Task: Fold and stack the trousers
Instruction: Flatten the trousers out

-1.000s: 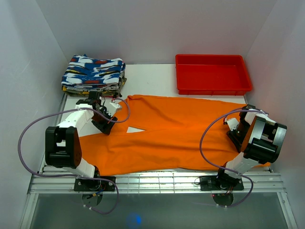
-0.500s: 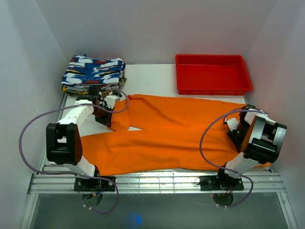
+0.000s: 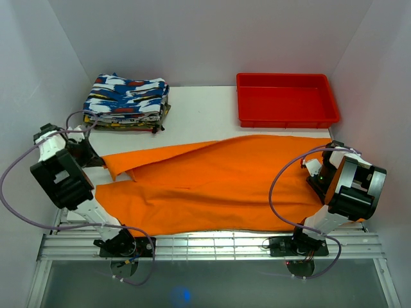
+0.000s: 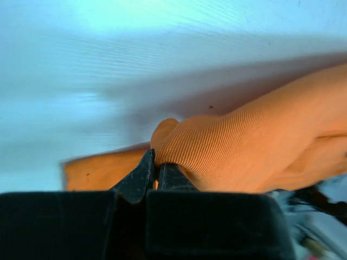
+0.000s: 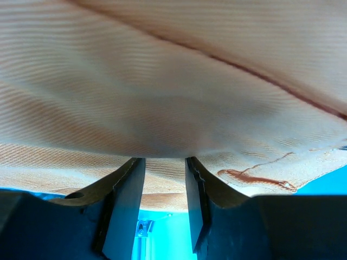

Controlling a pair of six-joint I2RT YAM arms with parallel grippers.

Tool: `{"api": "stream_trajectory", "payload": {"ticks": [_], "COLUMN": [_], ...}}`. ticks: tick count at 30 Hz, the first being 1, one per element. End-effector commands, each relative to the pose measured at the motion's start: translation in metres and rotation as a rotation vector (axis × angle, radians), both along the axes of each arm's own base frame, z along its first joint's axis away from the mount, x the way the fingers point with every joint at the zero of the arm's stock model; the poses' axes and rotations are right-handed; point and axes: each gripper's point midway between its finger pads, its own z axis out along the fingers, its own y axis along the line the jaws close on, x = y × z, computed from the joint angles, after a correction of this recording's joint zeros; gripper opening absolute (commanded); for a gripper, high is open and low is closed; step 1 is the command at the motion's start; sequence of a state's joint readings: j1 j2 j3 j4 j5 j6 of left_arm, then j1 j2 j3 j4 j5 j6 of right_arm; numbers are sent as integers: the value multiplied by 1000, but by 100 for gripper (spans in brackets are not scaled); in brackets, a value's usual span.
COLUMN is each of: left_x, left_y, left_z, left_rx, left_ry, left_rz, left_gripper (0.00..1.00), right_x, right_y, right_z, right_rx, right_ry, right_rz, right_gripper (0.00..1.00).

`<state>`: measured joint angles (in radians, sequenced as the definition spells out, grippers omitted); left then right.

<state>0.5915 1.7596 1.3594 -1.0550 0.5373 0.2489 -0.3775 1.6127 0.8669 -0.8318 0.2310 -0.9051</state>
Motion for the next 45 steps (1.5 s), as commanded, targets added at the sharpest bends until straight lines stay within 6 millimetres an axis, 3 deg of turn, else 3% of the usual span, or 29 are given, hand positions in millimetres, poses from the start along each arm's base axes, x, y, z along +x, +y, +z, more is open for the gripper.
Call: {"api": "stream_trajectory", "payload": {"ticks": [1,2,4,5,6,9,13,15,16,19,20,23,24,27,34,36,42,43,45], "left_x": [7,13,29,37,43,66,75,68,64,39,22,-4,-20,-30,-22,-21,1,3,18], "left_y": [5,5,11,13,16,33,46,51,49,36,23,12,4,-2,-11,-5,19,20,25], "left_z": [4,-4,2,5,5,19,47,48,60,48,43,36,19,3,-22,-28,-41,-47,-43], "left_rx": [-239,-312,-334,-349,-344,-236,-44,76,127,214,226,316,303,389,491,522,614,602,611], "left_ry": [39,56,19,-4,-17,-86,-182,-198,-227,-208,-191,-175,-128,-99,-35,-4,41,59,45], "left_rz": [123,142,138,139,135,98,-9,-95,-128,-295,-352,-495,-529,-590,-677,-675,-635,-633,-604], "left_gripper": [0,0,4,11,28,48,56,57,60,62,67,76,77,78,77,76,63,58,48], "right_x": [0,0,1,0,0,0,0,5,5,17,23,37,44,50,69,77,83,83,81], "right_y": [-5,-5,-5,-3,-3,-3,-1,-1,1,6,10,16,16,23,24,23,22,21,20], "right_z": [0,1,1,1,1,2,4,8,11,23,26,40,44,43,33,31,17,16,11], "right_rx": [-28,-27,-22,-15,-15,-14,-3,5,13,54,79,121,127,147,129,123,115,110,105], "right_ry": [-12,-11,-11,-9,-9,-9,-7,-21,-19,-52,-75,-118,-133,-127,-126,-131,-113,-112,-98], "right_rz": [18,18,16,13,13,11,9,6,-2,-18,-21,-37,-39,-41,-29,-28,-38,-38,-38], "right_gripper": [41,41,41,41,41,41,41,41,41,42,43,43,43,43,43,43,43,43,43]}}
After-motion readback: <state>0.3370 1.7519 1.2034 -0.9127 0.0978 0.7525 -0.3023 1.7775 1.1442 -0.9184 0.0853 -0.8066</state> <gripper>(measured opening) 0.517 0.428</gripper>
